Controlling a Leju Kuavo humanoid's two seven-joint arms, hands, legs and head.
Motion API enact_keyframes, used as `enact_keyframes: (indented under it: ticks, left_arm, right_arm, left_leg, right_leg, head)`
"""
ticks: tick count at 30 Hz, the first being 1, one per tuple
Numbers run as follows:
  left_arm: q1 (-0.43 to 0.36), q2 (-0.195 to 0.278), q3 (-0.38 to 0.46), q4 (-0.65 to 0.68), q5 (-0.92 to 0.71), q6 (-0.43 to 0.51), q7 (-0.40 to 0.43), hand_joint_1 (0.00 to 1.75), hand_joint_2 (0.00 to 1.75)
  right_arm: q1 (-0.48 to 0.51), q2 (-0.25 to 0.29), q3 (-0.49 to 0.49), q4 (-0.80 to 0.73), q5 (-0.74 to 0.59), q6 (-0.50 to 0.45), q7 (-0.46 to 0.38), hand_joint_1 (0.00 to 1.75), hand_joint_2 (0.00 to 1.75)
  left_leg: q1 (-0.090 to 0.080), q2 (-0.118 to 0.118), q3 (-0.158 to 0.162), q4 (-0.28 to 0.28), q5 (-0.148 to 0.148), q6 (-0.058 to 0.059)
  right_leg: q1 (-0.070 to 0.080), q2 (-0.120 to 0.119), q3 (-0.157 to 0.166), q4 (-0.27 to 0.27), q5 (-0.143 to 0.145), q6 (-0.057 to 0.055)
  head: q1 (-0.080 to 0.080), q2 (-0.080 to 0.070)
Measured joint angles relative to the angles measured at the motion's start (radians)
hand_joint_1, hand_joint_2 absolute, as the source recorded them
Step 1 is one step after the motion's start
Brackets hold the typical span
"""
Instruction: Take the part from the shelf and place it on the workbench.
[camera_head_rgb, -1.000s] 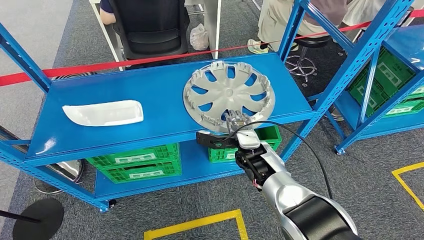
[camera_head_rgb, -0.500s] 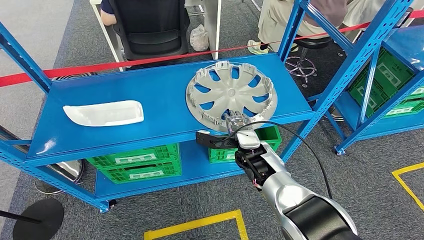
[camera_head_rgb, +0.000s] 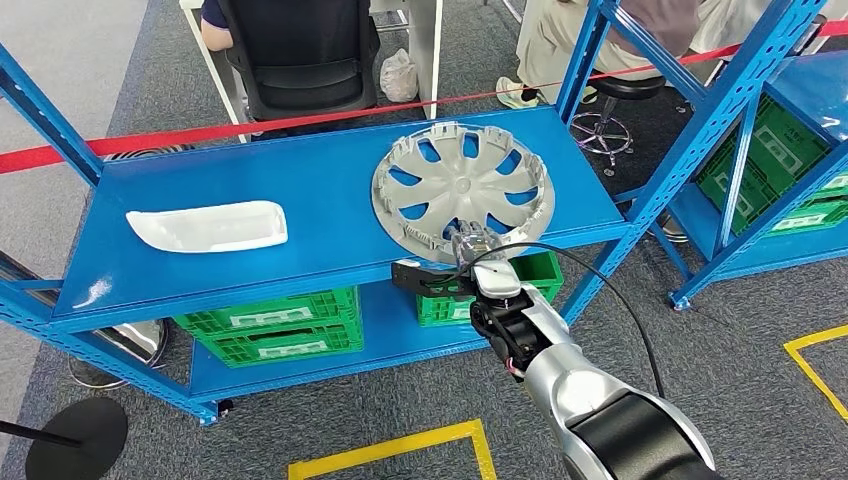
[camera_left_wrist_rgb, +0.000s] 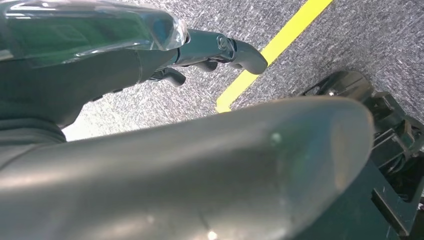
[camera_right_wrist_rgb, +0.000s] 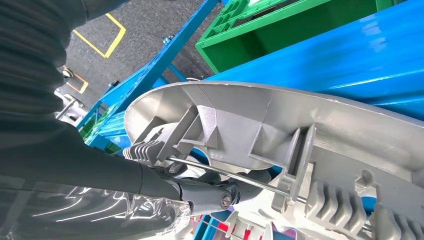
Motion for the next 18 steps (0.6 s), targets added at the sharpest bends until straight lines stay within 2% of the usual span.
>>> enact_keyframes:
  ticks: [1,2,5,6,18]
  left_arm:
    - [0.000,0.000,0.000,0.000,0.000,0.000,0.000,0.00,0.00]
    - [-0.001,0.000,0.001,0.000,0.000,0.000,0.000,0.00,0.00]
    - [-0.002,-0.002,0.003,0.000,-0.001,-0.001,0.000,0.00,0.00]
    - [-0.002,-0.003,0.004,0.000,-0.001,-0.001,0.000,0.00,0.00]
    - [-0.003,-0.015,0.011,0.000,0.003,0.000,-0.004,0.00,0.00]
  right_arm:
    - [0.000,0.000,0.000,0.000,0.000,0.001,0.002,0.00,1.75]
    - [0.000,0.000,0.000,0.000,0.000,0.003,0.004,0.10,1.75]
    - [0.001,0.000,0.000,0.000,0.000,0.008,0.009,1.39,1.75]
    - [0.001,0.000,0.000,0.000,0.001,0.010,0.009,1.72,1.75]
    - [-0.009,0.001,0.001,0.000,0.004,0.028,0.012,1.75,1.75]
  left_leg:
    - [0.000,0.000,0.000,0.000,0.000,0.000]
    - [0.000,0.000,0.000,0.000,0.000,0.000]
    - [0.000,0.000,0.000,0.000,0.000,0.000]
    - [0.000,0.000,0.000,0.000,0.000,0.000]
    - [0.000,0.000,0.003,0.000,0.000,0.000]
  right_leg:
    - [0.000,0.000,0.000,0.000,0.000,0.000]
    - [0.000,0.000,0.000,0.000,0.000,0.000]
    - [0.000,0.000,0.000,0.000,0.000,0.000]
    - [0.000,0.000,0.000,0.000,0.000,0.000]
    - [0.000,0.000,0.003,0.000,-0.001,0.000]
  head:
    - [0.000,0.000]
    - [0.000,0.000]
    - [0.000,0.000]
    - [0.000,0.000]
    - [0.000,0.000]
